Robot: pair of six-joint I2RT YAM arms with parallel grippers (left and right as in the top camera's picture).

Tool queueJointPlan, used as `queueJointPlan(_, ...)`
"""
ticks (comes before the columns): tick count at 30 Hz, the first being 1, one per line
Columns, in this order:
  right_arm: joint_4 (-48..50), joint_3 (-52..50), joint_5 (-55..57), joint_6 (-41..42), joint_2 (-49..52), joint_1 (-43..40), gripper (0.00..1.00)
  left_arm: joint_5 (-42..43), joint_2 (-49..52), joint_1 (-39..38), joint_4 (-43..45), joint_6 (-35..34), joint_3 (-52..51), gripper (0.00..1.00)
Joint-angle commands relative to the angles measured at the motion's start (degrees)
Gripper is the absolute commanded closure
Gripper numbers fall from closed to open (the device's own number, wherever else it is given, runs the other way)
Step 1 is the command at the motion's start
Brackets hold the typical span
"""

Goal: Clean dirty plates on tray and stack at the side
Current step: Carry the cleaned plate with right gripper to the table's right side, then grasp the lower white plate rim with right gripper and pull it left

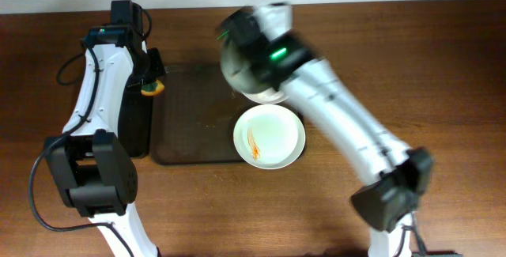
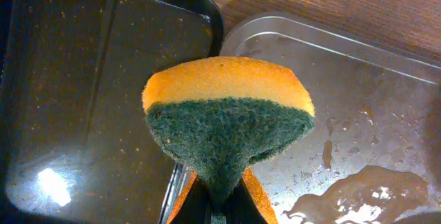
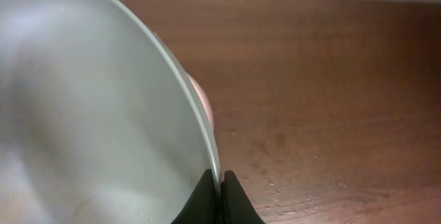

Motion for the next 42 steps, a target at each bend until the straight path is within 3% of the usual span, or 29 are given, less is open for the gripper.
queueJointPlan(1, -4.61, 0.31, -23.43, -5.9, -2.01, -14.01, 0.96, 0.7, 0.55, -0.02, 0.13, 0.9, 0.72, 0.99)
queueJointPlan(5, -7.23, -4.61, -28.22, -8.46, -1.99, -28.55, 0.96, 0.7, 0.55, -0.02, 0.15, 0.9, 0.72, 0.99)
queueJointPlan(9, -1.11, -16.02, -32.76, -8.48, -1.99, -38.42, 0.96, 0.74, 0.55, -0.02, 0.13, 0.9, 0.72, 1.0)
queueJointPlan(15, 10.88, -31.12, -37.27, -8.5, -1.99, -45.33, 0.96, 0.72, 0.55, -0.02, 0.13, 0.9, 0.72, 0.99)
queueJointPlan(23, 16.81, -38.38, -37.03, -8.31, -1.99, -48.92, 0.96, 0.74, 0.55, -0.02, 0.15, 0.9, 0.72, 0.99)
queueJointPlan(24, 16.83, -38.38, -37.05, -8.31, -1.99, -49.11, 0.87, 0.74, 0.55, -0.02, 0.15, 0.9, 0.72, 0.99)
queueJointPlan(25, 16.79, -38.32, -37.11, -8.31, -1.99, -49.16, 0.56, 0.92, 0.55, -0.02, 0.15, 0.9, 0.72, 1.0)
queueJointPlan(26, 16.15, -37.92, -37.31, -8.46, -2.01, -49.16, 0.37, 1.38, 0.55, -0.02, 0.15, 0.9, 0.72, 1.0)
queueJointPlan(27, 14.78, -37.11, -37.86, -8.59, -2.05, -49.13, 0.34, 1.6, 0.55, -0.02, 0.15, 0.9, 0.72, 1.0)
queueJointPlan(33, 6.03, -30.45, -45.53, -13.57, -7.76, -46.01, 0.31, 2.38, 0.55, -0.79, -0.33, 1.03, 0.72, 1.0)
queueJointPlan(36, 3.52, -30.34, -47.54, -14.53, -11.56, -40.35, 0.3, 6.05, 0.55, -2.71, -0.39, 6.38, 0.72, 1.0)
queueJointPlan(42, 2.43, -34.67, -47.15, -15.56, -11.41, -28.09, 0.32, 5.75, 0.55, -6.12, -2.78, 11.21, 0.72, 0.99)
